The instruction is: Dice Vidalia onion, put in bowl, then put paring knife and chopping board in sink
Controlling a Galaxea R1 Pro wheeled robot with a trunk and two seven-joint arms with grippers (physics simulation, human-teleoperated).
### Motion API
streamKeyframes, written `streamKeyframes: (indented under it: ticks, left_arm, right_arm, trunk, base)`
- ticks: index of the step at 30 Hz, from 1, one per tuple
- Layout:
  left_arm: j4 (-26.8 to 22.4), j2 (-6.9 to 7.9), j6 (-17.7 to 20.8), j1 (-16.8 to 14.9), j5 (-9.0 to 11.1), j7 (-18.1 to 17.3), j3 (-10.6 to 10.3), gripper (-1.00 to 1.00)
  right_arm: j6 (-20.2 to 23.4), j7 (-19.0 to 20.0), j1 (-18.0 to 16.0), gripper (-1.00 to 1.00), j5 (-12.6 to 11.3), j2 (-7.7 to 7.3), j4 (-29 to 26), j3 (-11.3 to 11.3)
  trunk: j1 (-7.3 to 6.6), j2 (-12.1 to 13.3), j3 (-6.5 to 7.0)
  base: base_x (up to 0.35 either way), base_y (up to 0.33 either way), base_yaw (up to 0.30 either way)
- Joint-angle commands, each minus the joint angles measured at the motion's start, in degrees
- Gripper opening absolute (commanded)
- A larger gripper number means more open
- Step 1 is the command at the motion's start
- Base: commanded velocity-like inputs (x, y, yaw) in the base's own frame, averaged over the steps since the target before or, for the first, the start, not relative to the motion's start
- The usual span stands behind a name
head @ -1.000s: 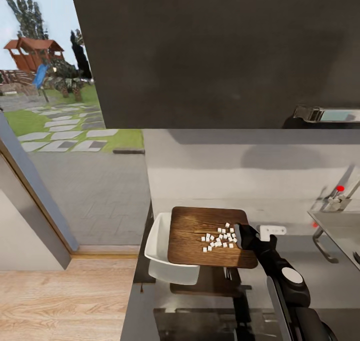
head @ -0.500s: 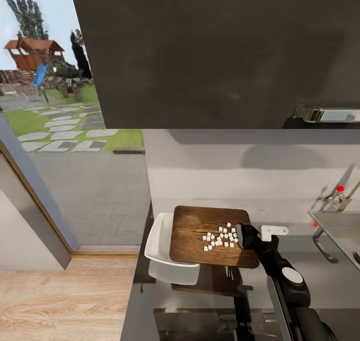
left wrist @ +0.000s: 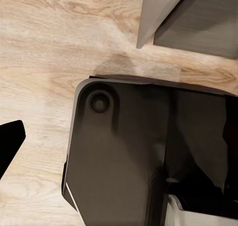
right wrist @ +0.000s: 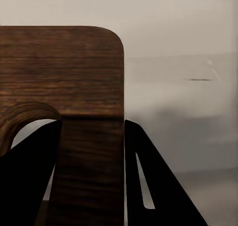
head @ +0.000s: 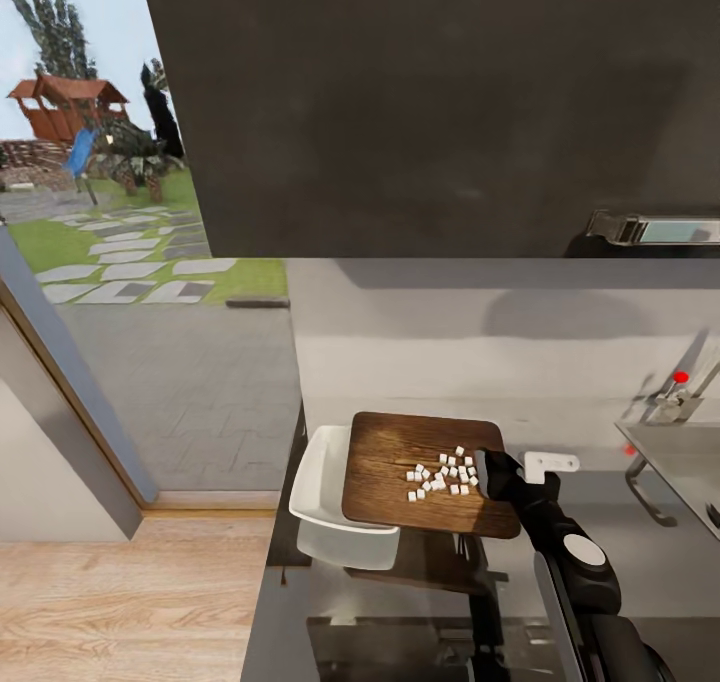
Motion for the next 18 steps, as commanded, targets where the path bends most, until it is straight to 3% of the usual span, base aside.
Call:
streamKeyframes:
  ticks: [1, 18]
  left_arm:
    - [-0.1, -0.04, 0.1, 0.0, 0.6, -0.6, 0.3, 1.00]
    - [-0.1, -0.13, 0.1, 0.0, 0.6, -0.6, 0.3, 1.00]
  right_arm:
    - [0.3, 0.1, 0.0, -1.00, 0.5, 0.04, -0.1, 0.0]
    - [0.4, -0.2, 0.0, -1.00, 0.5, 0.02, -0.1, 0.0]
  trunk:
    - [0.04, -0.1, -0.07]
    - [0.04, -0.1, 1.39]
  base:
    - [0.000, 0.000, 0.000]
    - [0.000, 0.000, 0.000]
